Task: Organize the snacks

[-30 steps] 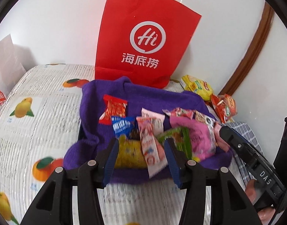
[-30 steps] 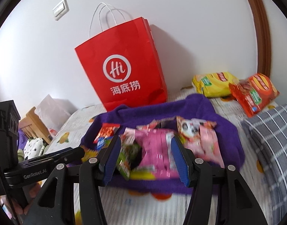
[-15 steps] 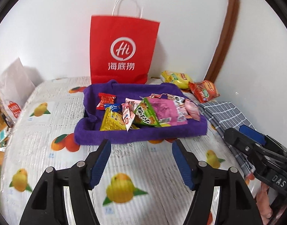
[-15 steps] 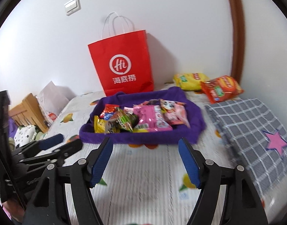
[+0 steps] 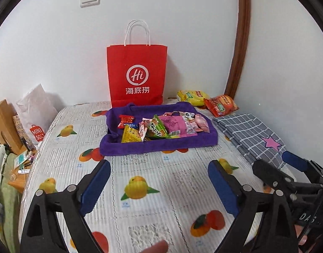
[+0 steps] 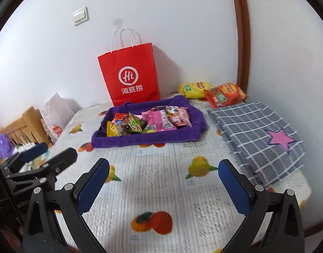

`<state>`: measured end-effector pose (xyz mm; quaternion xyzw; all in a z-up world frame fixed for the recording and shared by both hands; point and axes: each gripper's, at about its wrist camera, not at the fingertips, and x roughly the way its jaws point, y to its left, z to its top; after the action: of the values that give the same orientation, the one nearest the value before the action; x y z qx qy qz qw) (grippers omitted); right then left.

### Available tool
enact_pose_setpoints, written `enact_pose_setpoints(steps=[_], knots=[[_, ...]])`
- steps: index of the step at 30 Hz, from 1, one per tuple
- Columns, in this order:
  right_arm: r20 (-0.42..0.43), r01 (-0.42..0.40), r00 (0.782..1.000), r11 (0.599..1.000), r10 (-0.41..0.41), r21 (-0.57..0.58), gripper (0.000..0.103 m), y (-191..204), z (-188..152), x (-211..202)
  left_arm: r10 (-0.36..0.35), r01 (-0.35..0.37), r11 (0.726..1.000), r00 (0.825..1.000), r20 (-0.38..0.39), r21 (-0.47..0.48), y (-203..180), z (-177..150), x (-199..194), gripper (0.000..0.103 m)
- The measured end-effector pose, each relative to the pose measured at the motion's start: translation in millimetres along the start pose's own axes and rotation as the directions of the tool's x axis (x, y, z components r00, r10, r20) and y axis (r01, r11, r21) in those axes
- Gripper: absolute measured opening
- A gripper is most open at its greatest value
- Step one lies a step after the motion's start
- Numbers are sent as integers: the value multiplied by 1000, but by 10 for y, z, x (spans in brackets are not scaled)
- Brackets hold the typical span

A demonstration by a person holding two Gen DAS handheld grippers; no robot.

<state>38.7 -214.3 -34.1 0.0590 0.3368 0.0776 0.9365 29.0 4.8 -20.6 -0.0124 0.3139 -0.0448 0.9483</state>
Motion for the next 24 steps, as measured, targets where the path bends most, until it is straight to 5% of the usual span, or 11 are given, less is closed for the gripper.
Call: enact_pose_setpoints(steps=[24], knots=[[20,103,995,995,-103,-15,102,-72,-147,-472,45,-45,998,999,16,-35,-17,-221,-449,95]])
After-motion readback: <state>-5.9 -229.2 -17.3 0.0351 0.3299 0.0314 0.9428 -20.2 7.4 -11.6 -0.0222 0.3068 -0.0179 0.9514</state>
